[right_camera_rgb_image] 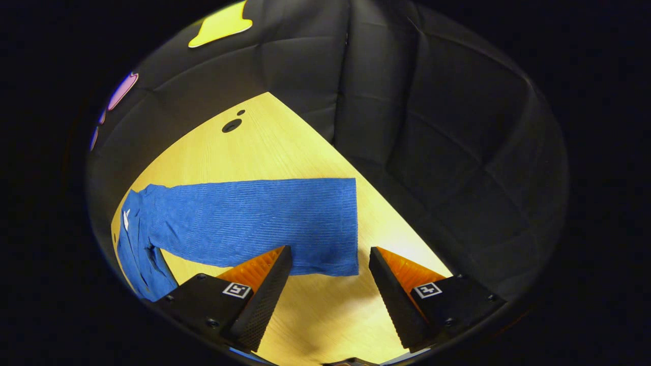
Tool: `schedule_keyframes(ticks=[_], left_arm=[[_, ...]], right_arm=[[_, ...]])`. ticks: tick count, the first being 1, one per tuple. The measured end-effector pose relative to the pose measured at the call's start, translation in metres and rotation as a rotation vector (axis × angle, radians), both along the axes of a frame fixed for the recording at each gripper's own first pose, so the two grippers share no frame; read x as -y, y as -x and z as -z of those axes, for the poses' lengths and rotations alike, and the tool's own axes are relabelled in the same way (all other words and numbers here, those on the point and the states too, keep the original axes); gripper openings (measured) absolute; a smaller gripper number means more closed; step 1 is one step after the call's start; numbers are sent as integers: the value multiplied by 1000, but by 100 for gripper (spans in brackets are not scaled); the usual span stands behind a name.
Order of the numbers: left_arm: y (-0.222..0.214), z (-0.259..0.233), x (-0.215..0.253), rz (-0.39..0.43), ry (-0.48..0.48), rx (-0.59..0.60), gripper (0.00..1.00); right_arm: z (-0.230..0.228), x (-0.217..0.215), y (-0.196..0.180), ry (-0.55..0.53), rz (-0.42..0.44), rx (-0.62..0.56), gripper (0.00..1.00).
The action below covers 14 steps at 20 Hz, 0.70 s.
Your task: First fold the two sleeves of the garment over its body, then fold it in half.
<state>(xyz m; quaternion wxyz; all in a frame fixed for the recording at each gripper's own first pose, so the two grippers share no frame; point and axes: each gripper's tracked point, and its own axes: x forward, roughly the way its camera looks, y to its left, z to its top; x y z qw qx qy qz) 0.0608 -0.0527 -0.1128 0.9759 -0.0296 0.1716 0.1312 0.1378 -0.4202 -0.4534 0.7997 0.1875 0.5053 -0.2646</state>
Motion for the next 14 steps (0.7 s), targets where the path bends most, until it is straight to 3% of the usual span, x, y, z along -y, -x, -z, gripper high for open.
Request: schedule_keyframes(ticks=[3,4,5,9,11,14], left_arm=[[0,1,4,19,-33,-21,81],[1,0,2,18,-54,-19,82],[-1,-2,3,22,-62,-16,82],[-6,-8,11,41,-76,-8,82],[-16,-11,18,64,-86,-8,82],[-15,-6,20,87,-95,-25,82]], right_arm=[[6,5,5,10,-13,-34,99],[9,6,2,20,-9,-19,89],[8,6,4,20,-4,-27,98],[11,8,-3,68,8,14,95],[11,-3,-9,51,-23,54,62],[11,-18,-24,-69,-11,128,12]])
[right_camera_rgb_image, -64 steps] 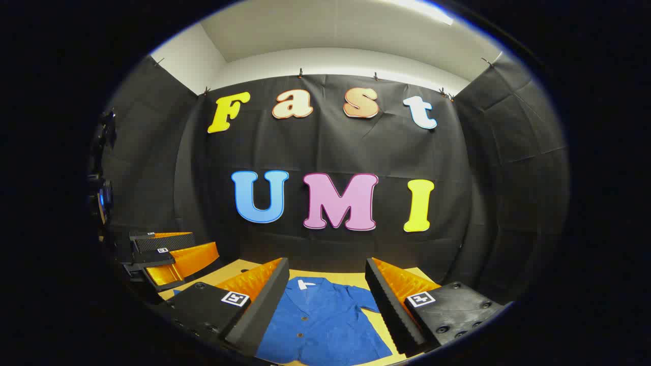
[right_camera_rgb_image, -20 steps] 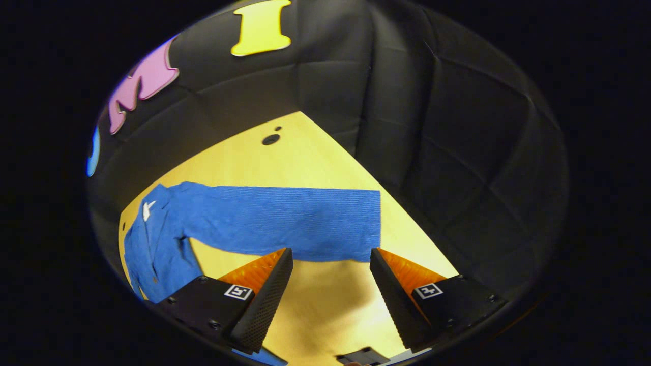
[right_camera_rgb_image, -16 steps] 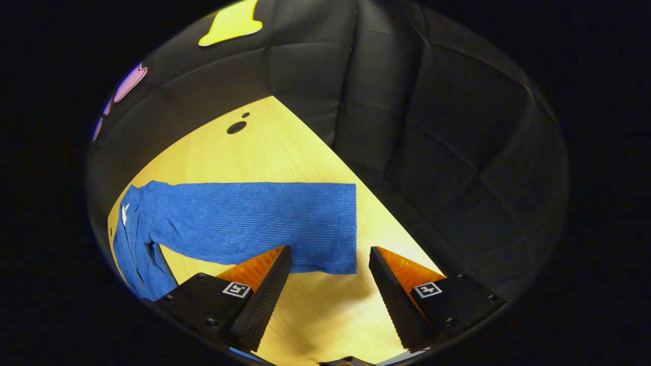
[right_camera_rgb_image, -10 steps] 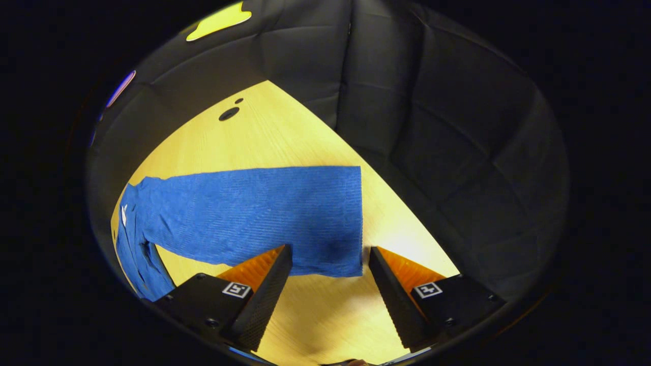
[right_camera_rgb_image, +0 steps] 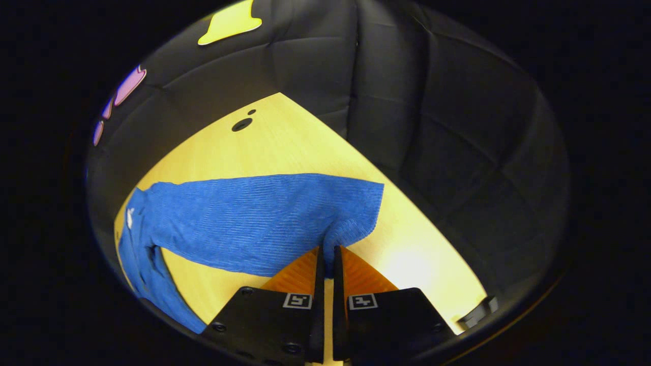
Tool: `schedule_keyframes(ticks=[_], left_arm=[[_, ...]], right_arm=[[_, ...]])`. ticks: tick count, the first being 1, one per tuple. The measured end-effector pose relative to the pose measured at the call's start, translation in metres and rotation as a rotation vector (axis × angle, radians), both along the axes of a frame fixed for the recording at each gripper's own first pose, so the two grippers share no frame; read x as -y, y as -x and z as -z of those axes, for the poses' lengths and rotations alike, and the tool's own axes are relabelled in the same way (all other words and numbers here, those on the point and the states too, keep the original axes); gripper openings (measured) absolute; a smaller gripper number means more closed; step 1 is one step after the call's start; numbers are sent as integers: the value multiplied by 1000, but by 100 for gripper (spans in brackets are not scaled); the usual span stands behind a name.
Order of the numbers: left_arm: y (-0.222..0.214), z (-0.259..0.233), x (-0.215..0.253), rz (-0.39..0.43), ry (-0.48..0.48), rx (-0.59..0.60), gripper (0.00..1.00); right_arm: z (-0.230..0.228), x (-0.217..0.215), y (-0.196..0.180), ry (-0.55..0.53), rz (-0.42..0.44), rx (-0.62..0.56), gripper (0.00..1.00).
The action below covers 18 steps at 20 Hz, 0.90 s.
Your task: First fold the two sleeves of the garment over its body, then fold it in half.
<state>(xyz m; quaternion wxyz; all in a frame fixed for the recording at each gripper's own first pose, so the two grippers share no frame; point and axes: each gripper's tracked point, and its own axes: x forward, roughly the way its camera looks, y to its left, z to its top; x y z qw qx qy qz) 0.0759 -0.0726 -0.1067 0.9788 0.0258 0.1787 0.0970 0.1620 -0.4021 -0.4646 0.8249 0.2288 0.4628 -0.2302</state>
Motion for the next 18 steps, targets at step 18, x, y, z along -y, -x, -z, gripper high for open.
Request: schedule_keyframes(ticks=[18], left_arm=[[53,3,-51,-78,50,-9,82]], right_arm=[[-165,-159,-128,-13,-307,354,4]])
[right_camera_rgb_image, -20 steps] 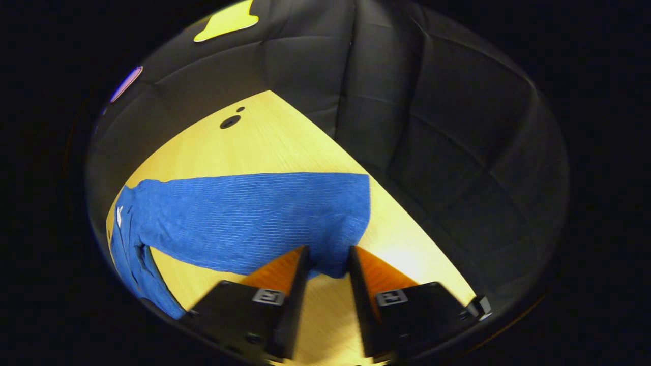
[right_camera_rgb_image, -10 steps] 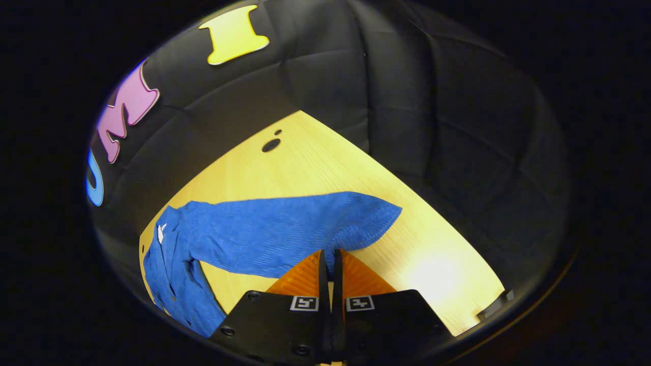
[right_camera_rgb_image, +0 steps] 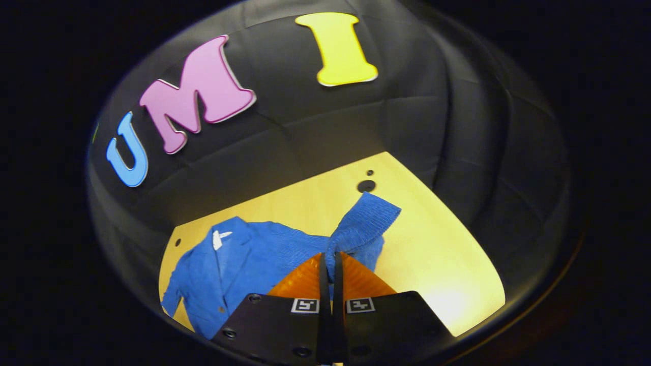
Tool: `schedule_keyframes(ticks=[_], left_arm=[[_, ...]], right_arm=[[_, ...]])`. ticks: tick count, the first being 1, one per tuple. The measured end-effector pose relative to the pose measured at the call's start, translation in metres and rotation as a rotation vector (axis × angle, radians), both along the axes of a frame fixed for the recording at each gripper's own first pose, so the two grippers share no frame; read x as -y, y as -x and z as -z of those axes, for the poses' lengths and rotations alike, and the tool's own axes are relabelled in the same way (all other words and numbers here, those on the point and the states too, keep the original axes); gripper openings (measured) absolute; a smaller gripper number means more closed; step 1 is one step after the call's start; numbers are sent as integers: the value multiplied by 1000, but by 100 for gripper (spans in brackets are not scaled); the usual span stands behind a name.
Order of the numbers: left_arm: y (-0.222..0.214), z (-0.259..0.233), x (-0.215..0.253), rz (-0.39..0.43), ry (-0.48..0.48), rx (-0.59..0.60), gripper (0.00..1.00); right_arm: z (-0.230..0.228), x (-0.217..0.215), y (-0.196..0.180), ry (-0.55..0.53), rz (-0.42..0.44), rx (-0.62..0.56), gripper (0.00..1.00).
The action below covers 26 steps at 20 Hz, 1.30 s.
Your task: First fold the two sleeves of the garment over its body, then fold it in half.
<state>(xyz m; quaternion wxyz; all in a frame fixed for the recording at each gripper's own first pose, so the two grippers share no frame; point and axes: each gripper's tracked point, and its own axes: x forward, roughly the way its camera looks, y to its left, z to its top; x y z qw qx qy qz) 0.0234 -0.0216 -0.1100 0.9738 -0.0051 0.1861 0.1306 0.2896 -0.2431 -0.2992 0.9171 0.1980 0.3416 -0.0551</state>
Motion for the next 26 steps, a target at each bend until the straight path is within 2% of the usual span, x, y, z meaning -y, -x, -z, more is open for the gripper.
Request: schedule_keyframes(ticks=[4,7,9,13,17,20,21,23,25,26], left_arm=[[27,6,-29,-80,48,8,81],[51,20,-55,-154,86,-8,81],[69,31,-73,-204,93,-28,82],[101,43,-109,-285,68,-58,82],[119,64,-125,-331,107,-92,82],[119,77,-128,-322,130,-117,82],[119,82,-128,-316,144,-125,83],[116,91,-128,-310,198,-132,82],[113,100,-128,-317,270,-142,83],[111,103,-133,-330,285,-137,84]], right_arm=[[-11,-86,-23,-69,-76,-4,5],[-12,-173,-34,-179,-133,-6,4],[-4,-236,-35,-272,-164,-28,4],[18,-339,-23,-365,-252,-87,4],[34,-406,-4,-525,-288,-140,5],[48,-428,0,-551,-281,-130,8],[43,-435,1,-590,-284,-130,32],[39,-447,4,-640,-293,-137,65],[35,-444,12,-614,-310,-122,98],[33,-437,16,-583,-315,-106,98]])
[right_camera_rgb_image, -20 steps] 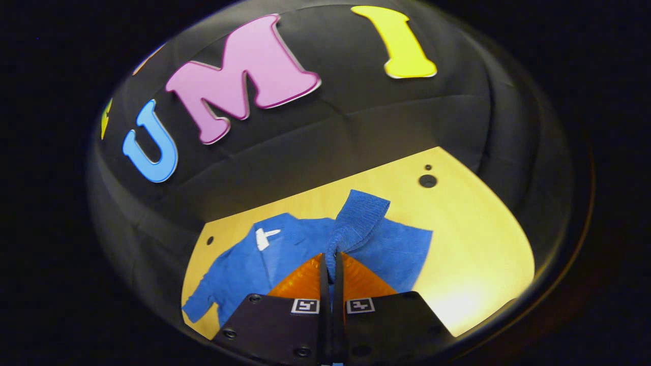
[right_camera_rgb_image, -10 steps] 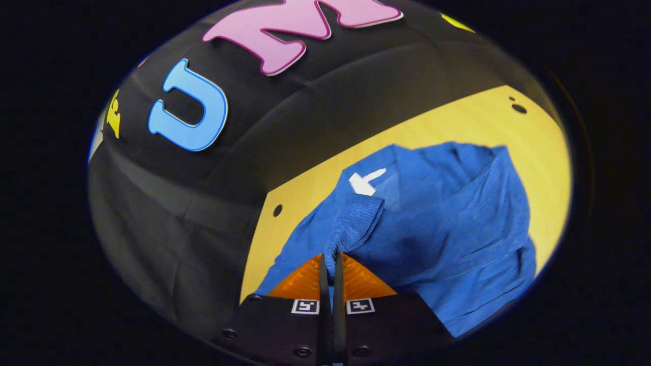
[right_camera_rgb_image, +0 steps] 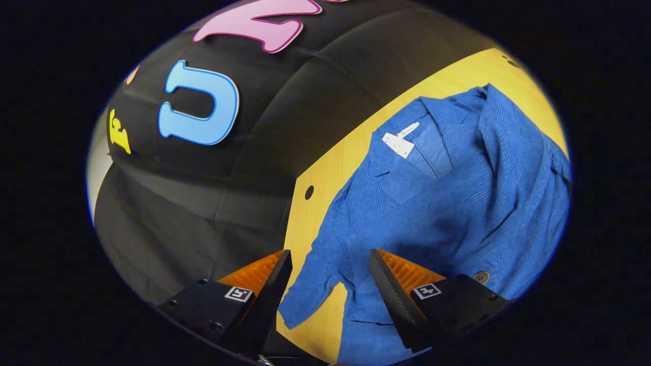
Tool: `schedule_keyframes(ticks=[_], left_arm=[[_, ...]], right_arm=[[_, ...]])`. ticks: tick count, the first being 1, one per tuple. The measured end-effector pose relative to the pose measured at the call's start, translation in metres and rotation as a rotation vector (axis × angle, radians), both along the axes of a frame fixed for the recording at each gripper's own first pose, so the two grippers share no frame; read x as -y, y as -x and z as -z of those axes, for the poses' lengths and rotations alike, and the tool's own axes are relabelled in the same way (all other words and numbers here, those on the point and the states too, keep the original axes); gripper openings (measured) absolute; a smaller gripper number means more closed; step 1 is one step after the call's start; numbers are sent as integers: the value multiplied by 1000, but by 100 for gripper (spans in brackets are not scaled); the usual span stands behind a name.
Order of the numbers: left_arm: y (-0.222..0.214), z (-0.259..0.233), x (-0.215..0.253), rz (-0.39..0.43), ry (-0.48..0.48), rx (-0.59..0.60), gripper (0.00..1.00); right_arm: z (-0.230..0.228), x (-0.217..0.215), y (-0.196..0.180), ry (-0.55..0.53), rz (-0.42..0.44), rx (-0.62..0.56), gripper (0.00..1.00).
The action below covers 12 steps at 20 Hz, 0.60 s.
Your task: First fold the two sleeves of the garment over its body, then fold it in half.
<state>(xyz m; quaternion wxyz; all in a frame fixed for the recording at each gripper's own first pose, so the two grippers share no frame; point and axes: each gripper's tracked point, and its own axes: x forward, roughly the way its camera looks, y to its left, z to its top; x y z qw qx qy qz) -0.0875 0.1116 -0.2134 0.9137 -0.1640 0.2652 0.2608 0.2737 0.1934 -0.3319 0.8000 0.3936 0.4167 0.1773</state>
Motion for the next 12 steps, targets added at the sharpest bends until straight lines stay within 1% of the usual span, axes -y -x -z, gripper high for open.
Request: schedule_keyframes(ticks=[1,4,5,7,9,10,12], left_arm=[[-2,4,-8,-23,1,1,85],[-8,18,-42,-67,-8,-5,84],[-8,24,-54,-79,-2,-4,84],[-11,39,-80,-115,20,-13,85],[-8,59,-113,-171,25,-63,85],[-7,70,-128,-195,26,-108,84],[-7,88,-157,-225,18,-171,84]], right_arm=[[-5,7,8,21,5,12,98],[-28,35,29,35,38,43,98],[-35,46,38,45,39,56,97],[-54,74,52,71,73,96,98],[-72,106,65,112,110,127,97],[-80,121,71,132,125,145,97],[-106,153,80,157,169,187,97]])
